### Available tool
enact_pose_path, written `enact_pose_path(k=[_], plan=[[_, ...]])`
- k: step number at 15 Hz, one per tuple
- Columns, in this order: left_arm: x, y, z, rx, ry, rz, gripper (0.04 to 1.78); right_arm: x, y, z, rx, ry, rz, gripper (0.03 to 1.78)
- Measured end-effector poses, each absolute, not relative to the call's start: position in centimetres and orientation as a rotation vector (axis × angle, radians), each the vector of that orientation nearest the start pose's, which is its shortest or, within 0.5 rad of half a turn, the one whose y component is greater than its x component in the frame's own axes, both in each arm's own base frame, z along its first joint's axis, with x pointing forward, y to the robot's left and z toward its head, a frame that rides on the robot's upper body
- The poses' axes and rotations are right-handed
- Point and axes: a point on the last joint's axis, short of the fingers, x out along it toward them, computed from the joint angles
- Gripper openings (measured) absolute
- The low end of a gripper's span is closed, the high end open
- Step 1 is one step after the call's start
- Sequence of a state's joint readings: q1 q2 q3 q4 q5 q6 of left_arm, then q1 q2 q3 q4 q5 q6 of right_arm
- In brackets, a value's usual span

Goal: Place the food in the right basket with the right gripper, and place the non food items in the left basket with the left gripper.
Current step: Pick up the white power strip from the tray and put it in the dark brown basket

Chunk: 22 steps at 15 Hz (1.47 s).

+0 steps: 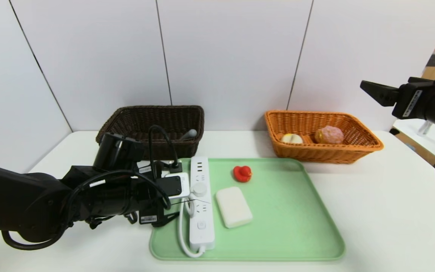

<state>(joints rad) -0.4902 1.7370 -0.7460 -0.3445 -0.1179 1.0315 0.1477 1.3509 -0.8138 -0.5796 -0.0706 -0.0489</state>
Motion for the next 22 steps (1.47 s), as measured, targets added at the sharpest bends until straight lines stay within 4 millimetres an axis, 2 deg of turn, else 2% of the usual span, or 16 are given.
enact_pose_path(k=[7,12,15,16,17,22], plan=[[26.1,-14.2,12.2,1.088,0.281,-0.864,1.69,22.2,3.1,27.2,-0.044,-0.043,0.076,1.69],[26.1,-14.2,11.9,1.094,0.285,-0.868,0.99,22.2,3.1,27.1,-0.044,-0.040,0.078,1.69],[25.9,-14.1,11.8,1.095,0.290,-0.870,0.67,22.0,3.1,27.1,-0.044,-0.040,0.080,1.69],[25.9,-14.1,11.9,1.095,0.285,-0.866,0.12,22.0,3.1,27.1,-0.045,-0.042,0.081,1.69],[25.8,-14.1,11.7,1.096,0.289,-0.871,0.06,21.9,3.1,27.0,-0.045,-0.040,0.081,1.69],[25.6,-14.1,11.6,1.102,0.281,-0.876,0.06,21.8,3.1,26.8,-0.047,-0.033,0.093,1.69]])
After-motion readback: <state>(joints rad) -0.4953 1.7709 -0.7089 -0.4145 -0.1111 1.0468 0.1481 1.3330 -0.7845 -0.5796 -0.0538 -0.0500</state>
